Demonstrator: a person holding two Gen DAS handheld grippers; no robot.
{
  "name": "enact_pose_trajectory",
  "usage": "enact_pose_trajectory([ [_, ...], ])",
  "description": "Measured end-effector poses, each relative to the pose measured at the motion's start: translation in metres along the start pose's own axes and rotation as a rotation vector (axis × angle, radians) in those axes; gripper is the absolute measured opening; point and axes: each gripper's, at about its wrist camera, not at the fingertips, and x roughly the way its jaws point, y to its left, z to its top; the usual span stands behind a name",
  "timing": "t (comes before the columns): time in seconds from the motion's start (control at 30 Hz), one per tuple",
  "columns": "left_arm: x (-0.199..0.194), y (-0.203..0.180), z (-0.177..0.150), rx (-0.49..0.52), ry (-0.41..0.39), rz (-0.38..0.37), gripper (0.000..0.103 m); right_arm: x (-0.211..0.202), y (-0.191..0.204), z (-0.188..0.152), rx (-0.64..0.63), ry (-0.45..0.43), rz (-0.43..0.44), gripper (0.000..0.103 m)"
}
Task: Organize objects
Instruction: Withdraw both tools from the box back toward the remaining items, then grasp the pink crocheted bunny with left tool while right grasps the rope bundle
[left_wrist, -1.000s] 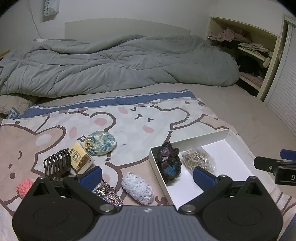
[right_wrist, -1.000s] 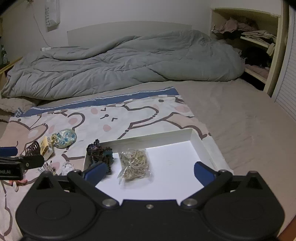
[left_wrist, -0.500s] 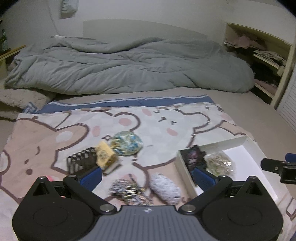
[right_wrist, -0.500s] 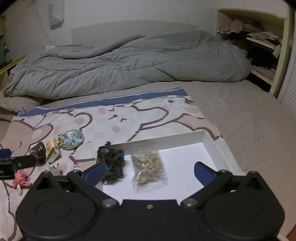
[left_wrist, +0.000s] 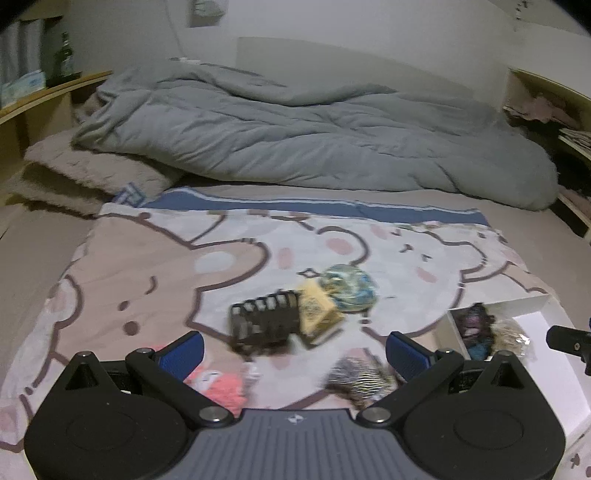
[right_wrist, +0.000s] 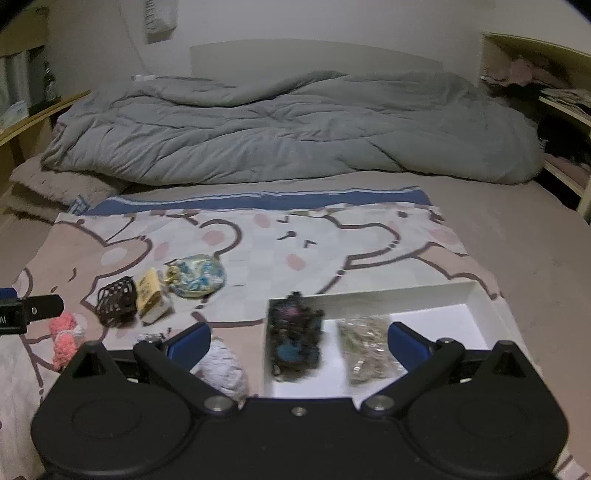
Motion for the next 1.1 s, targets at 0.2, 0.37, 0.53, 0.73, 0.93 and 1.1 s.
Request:
enact_pose_trajectory([
  [0.2, 0.001, 0.034, 0.000, -0.049, 0.004, 0.035, 0.103, 0.008, 0.028, 0.005, -0.033, 0.004, 0.029, 0.103],
  [0.37, 0.004, 0.053, -0.002, -0.067, 0.008, 0.075, 0.103, 0.017, 0.048, 0.007, -0.060, 0.010, 0.047, 0.103],
  [0.53, 0.011, 0.070, -0.005, -0.099, 0.027, 0.088, 0.103, 0.026, 0.065, 0.009, -0.084, 0.018, 0.071, 0.103],
  [0.73, 0.028, 0.090, -0.008, -0.211, 0.099, 0.111, 0.103, 0.044, 0.083, 0.008, -0.104, 0.043, 0.100, 0.103],
  [0.93, 0.052, 0.112, -0.015, -0.391, 0.209, 0.030, 0.103, 0.066, 0.101, 0.004, -0.159, 0.083, 0.116, 0.103],
  [1.1, 0.073, 0.125, -0.020, -0.531, 0.257, 0.045, 0.100, 0.086, 0.110, 0.000, -0.198, 0.134, 0.121, 0.103],
])
